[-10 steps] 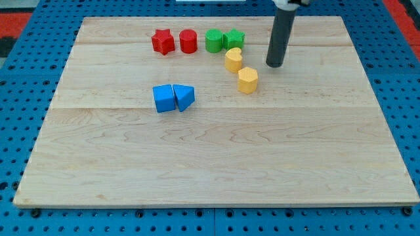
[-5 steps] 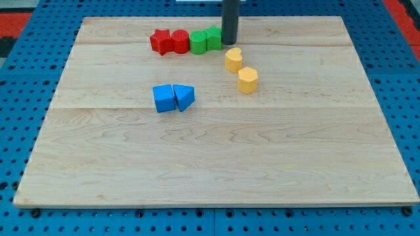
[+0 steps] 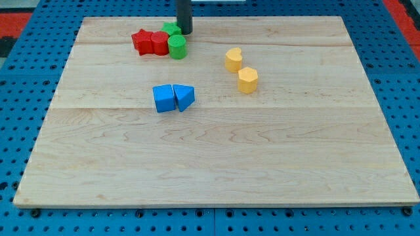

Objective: Push the green star into the red blocks

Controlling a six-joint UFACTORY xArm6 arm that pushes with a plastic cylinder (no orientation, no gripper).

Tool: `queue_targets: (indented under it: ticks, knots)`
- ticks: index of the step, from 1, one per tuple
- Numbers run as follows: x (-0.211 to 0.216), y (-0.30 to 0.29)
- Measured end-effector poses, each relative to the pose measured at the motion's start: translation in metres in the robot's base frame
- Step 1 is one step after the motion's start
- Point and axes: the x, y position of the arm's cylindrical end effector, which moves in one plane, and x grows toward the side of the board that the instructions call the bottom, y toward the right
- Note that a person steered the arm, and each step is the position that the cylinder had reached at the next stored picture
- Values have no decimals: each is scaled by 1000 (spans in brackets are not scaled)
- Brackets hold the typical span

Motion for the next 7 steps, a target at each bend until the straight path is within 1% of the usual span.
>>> queue_targets:
  ticks: [1,3,4,5,7]
  knots:
    - [0,-4]
    - [1,-70]
    - [21,-78]
    - [47,-45]
    - [48,-26]
